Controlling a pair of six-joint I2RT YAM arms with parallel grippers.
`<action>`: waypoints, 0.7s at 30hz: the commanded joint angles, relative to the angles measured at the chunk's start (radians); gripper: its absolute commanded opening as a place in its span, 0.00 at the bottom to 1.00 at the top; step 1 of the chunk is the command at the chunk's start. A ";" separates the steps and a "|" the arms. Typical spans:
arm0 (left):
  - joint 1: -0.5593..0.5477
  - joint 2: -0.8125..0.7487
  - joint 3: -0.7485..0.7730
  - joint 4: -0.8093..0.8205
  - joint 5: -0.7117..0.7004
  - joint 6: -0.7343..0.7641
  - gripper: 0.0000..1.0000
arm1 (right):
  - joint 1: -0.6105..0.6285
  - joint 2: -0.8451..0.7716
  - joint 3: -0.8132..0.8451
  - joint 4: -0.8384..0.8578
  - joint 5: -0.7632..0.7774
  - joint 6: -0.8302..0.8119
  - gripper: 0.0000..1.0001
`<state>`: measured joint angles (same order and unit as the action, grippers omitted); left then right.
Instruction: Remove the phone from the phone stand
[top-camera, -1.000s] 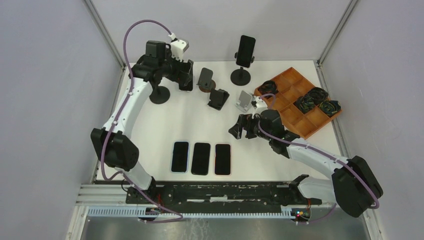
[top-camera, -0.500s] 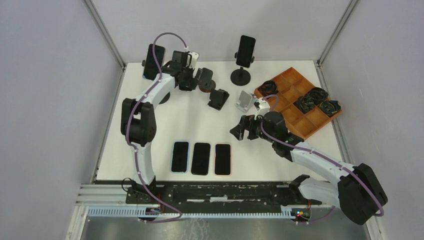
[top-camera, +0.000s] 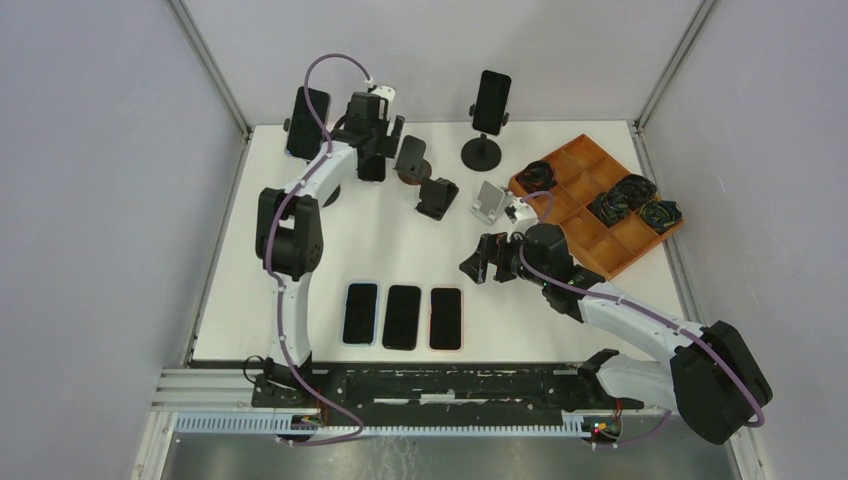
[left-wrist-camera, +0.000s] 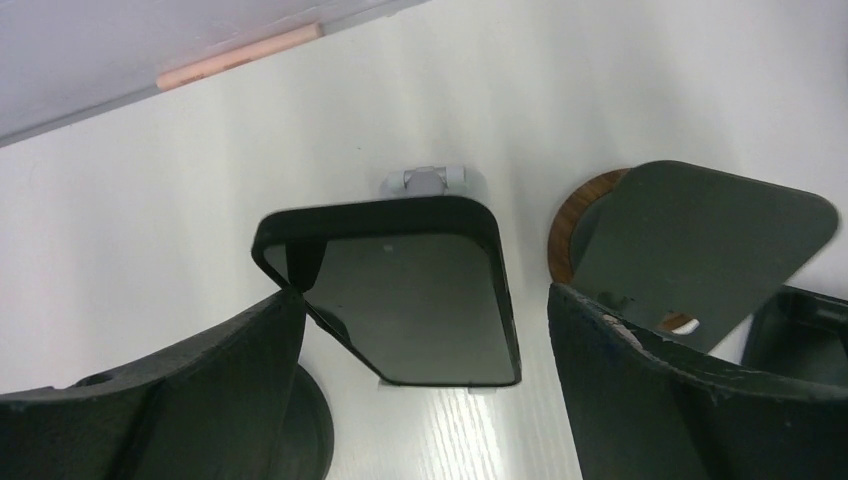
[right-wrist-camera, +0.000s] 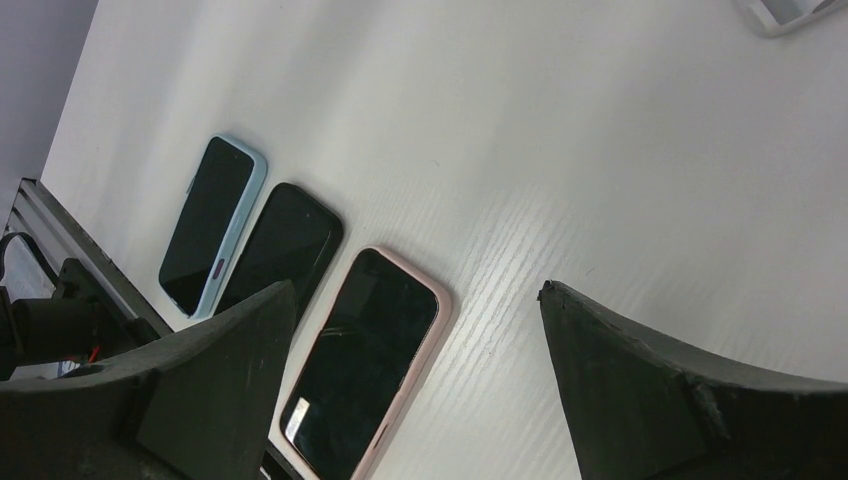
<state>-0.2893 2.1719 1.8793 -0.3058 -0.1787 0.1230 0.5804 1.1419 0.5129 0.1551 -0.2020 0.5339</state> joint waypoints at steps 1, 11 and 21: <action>-0.002 0.039 0.065 0.042 0.004 -0.058 0.94 | -0.002 -0.015 -0.004 0.015 -0.004 -0.017 0.98; -0.004 0.041 0.038 0.079 -0.048 -0.065 0.87 | -0.003 -0.016 -0.005 0.018 -0.022 -0.021 0.95; -0.007 -0.002 -0.020 0.168 -0.185 -0.069 1.00 | -0.004 0.002 -0.035 0.061 -0.037 -0.009 0.95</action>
<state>-0.2943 2.2101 1.8683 -0.2211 -0.2813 0.1036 0.5800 1.1416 0.4915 0.1650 -0.2253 0.5262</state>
